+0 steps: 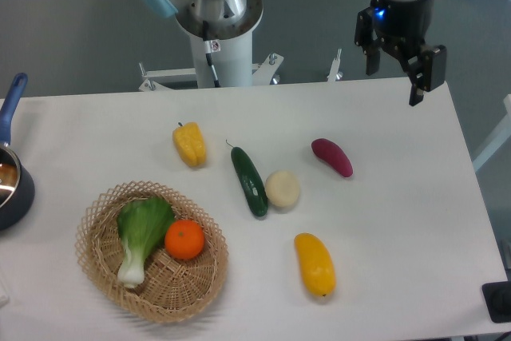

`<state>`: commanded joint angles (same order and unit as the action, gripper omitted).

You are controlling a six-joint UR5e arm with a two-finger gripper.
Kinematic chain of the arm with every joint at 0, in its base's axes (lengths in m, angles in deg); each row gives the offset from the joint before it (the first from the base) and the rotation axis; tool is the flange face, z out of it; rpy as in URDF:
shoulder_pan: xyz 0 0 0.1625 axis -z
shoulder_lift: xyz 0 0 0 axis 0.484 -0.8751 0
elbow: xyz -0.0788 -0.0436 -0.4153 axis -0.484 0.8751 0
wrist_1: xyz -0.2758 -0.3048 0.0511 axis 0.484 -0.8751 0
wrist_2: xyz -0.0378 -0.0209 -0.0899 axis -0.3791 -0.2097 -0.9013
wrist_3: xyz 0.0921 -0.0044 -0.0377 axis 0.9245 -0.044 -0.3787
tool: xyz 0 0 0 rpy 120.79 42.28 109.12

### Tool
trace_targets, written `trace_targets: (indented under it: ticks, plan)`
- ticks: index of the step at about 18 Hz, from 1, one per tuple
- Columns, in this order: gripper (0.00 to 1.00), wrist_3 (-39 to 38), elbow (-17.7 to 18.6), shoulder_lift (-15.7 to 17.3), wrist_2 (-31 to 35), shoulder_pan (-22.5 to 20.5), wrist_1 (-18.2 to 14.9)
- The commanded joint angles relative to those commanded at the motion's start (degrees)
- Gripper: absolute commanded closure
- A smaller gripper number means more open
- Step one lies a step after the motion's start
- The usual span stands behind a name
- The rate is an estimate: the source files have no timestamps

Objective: Pick up the mango from the table
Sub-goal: 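Move the gripper from its start pose toward the yellow mango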

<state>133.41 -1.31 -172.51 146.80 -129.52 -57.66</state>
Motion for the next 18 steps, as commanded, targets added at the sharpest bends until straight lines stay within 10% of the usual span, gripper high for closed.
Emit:
trace_targets:
  ticks: [10, 18]
  plan:
    - [0.0, -2.71, 2.72, 0.0, -0.35, 0.61, 4.91]
    - [0.0, -31.35, 5.27, -2.98, -0.97, 7.9, 14.76]
